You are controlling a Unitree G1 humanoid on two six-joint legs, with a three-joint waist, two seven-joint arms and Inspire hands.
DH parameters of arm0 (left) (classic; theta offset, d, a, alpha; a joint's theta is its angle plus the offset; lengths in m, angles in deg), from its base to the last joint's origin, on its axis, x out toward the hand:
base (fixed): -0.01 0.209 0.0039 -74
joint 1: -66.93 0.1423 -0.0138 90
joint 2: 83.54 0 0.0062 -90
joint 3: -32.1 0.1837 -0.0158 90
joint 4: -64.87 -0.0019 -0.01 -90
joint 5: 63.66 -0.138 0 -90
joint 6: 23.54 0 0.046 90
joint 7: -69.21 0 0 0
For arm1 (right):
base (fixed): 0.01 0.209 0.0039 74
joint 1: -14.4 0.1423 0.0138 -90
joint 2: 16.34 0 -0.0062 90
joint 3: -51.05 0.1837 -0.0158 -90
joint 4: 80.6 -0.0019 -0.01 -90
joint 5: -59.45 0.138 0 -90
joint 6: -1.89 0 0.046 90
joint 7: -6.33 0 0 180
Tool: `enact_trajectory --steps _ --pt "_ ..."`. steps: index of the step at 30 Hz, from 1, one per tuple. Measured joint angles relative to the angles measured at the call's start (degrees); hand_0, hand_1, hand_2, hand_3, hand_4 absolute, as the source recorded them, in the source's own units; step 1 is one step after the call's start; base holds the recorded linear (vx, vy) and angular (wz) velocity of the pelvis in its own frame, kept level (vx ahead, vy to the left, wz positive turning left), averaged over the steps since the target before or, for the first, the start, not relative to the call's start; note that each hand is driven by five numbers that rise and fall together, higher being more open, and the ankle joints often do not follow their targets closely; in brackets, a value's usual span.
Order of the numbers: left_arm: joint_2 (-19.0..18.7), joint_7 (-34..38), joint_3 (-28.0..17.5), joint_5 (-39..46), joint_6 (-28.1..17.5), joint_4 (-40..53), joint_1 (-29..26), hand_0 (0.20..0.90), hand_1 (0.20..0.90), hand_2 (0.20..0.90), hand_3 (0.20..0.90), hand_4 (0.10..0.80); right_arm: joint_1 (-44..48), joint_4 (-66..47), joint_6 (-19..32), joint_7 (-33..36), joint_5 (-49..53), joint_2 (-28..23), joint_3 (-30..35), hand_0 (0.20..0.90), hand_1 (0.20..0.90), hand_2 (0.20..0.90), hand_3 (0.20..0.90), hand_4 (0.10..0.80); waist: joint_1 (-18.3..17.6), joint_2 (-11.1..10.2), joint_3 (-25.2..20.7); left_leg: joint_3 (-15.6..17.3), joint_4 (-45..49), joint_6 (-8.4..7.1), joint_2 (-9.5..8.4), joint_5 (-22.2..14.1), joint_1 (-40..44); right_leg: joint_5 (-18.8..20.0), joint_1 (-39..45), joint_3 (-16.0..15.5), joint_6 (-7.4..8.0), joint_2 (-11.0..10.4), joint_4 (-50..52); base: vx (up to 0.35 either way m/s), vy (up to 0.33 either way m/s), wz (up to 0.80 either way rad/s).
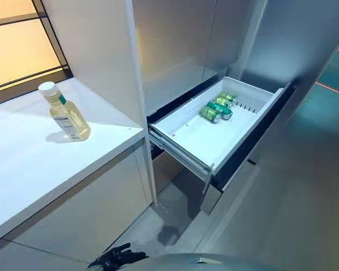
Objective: Put drinks into fridge and close the fridge
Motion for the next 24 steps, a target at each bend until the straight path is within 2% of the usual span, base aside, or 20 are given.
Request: enact_trajectory --steps 12,24 --pt "0.0 -0.1 0.0 0.0 -0.1 0.0 0.0 0.900 0.900 0.900 0.900 0.800 0.0 0.0 0.0 0.0 0.0 0.0 0.0 0.900 0.900 0.900 0.900 0.800 0.0 -0.1 0.0 0.0 0.0 0.00 0.00 0.0 0.0 0.0 0.0 0.0 0.00 0.0 0.1 0.000 0.000 0.00" --pt "-0.1 -2.4 0.7 -1.4 -3.9 0.1 0.4 0.900 0.900 0.900 0.900 0.800 0.0 0.0 0.0 -0.5 0.0 0.0 0.0 0.900 0.900 0.900 0.900 0.800 0.0 -0.3 0.2 0.0 0.0 0.00 -0.01 0.0 0.0 0.0 -0.1 0.0 0.01 0.0 0.0 0.000 0.000 0.00"
